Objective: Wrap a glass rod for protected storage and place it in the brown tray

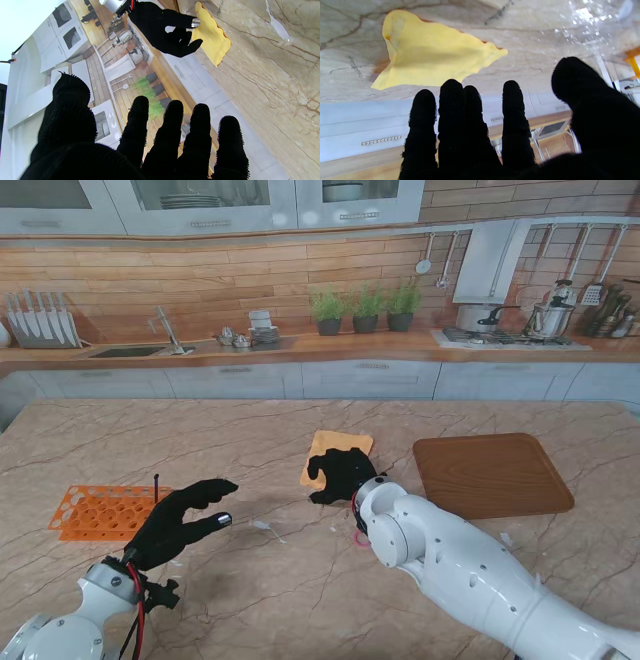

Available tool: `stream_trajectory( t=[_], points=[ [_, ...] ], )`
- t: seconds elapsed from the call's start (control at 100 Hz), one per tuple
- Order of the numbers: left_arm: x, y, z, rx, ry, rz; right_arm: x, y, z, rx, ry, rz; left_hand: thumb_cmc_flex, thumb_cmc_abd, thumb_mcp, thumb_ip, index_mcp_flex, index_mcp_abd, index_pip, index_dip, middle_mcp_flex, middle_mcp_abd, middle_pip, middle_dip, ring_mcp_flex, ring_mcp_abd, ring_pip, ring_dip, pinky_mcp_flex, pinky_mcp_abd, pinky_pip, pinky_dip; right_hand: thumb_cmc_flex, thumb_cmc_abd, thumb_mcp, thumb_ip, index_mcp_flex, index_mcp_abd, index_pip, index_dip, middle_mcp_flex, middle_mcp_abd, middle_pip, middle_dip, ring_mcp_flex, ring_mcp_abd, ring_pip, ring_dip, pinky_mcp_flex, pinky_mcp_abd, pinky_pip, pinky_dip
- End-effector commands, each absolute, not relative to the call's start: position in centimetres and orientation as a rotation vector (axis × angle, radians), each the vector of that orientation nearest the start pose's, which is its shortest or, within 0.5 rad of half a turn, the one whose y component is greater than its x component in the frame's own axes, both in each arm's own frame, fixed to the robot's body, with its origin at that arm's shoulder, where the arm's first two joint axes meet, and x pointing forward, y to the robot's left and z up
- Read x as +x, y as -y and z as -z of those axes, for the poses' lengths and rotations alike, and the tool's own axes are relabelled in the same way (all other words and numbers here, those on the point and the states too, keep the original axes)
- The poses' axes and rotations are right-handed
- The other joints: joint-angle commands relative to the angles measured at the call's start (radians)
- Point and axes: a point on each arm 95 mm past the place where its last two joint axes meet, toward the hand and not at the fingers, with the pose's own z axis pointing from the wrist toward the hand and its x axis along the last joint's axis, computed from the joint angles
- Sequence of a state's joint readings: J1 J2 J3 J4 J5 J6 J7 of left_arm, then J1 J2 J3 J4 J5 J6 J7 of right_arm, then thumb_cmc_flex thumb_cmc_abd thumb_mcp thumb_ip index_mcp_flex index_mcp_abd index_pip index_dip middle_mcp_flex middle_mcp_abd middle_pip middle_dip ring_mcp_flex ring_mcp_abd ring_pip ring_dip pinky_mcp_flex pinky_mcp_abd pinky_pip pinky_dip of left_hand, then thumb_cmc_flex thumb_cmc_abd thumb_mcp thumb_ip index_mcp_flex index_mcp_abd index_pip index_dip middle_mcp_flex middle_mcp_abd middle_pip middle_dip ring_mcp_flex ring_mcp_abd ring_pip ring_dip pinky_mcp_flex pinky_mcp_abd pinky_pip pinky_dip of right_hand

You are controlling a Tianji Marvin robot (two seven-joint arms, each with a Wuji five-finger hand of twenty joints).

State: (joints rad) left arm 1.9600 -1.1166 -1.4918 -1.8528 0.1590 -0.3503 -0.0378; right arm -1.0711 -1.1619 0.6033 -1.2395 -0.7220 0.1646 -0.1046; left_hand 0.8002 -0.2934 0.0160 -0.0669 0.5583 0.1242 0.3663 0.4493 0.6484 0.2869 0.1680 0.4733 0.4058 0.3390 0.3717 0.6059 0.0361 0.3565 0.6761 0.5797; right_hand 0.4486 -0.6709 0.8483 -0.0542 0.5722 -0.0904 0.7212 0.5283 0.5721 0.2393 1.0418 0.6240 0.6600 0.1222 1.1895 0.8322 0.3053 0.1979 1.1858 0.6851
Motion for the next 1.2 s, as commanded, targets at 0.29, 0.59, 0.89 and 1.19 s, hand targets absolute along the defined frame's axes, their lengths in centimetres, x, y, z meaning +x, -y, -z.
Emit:
stream_trajectory(
  t=[0.29,0.59,0.89,1.19],
  points=[
    [32.1,-4.3,30.9,-1.882,-0.902,2.239,48.7,-12.3,36.2,1.126,-1.708,-1.371,0.017,0.025,-0.003,0.030,0.000,-0.024,-0.006,-0.007,-0.005,-0.024,0.017,0.014,-0.002,-0.018,0.011,0.010,-0.011,-0.003,0.023,0.013,-0.009,-0.008,0.037,0.005,0.014,0.044,0.007,-0.005,-0.041,0.055,0.081,0.037,-0.010,0.005,0.083,0.030,-0.022,-0.010,0.107,0.009],
    [32.3,-4.7,31.1,-1.897,-0.889,2.222,49.8,-12.7,37.1,1.133,-1.710,-1.296,0.022,0.028,-0.009,0.030,0.007,-0.023,-0.004,-0.006,-0.004,-0.024,0.019,0.014,0.000,-0.017,0.012,0.010,-0.010,-0.002,0.026,0.012,-0.022,-0.003,0.021,0.010,-0.008,0.064,0.001,-0.013,-0.049,0.066,0.094,0.038,-0.013,0.010,0.082,0.034,-0.029,-0.007,0.129,-0.003],
    [32.5,-4.7,31.1,-1.906,-0.893,2.206,50.2,-13.1,38.4,1.107,-1.772,-1.261,0.024,0.034,-0.016,0.031,0.010,-0.021,-0.003,-0.005,-0.004,-0.022,0.021,0.015,0.000,-0.015,0.015,0.010,-0.011,-0.002,0.028,0.012,0.001,-0.011,0.105,0.013,0.013,0.036,0.048,-0.006,-0.028,0.053,0.110,0.029,0.008,0.001,0.088,0.029,-0.014,-0.008,0.144,-0.027],
    [32.5,-4.5,31.0,-1.924,-0.864,2.199,49.7,-13.5,40.2,1.041,-1.876,-1.232,0.028,0.055,-0.020,0.030,0.021,-0.018,-0.001,-0.004,0.006,-0.016,0.025,0.018,0.002,-0.008,0.025,0.015,-0.013,0.002,0.037,0.014,0.137,-0.069,0.188,-0.085,0.105,-0.076,0.311,-0.216,0.061,0.020,0.131,0.016,0.066,-0.006,0.119,0.000,0.032,-0.001,0.166,-0.053]
  ],
)
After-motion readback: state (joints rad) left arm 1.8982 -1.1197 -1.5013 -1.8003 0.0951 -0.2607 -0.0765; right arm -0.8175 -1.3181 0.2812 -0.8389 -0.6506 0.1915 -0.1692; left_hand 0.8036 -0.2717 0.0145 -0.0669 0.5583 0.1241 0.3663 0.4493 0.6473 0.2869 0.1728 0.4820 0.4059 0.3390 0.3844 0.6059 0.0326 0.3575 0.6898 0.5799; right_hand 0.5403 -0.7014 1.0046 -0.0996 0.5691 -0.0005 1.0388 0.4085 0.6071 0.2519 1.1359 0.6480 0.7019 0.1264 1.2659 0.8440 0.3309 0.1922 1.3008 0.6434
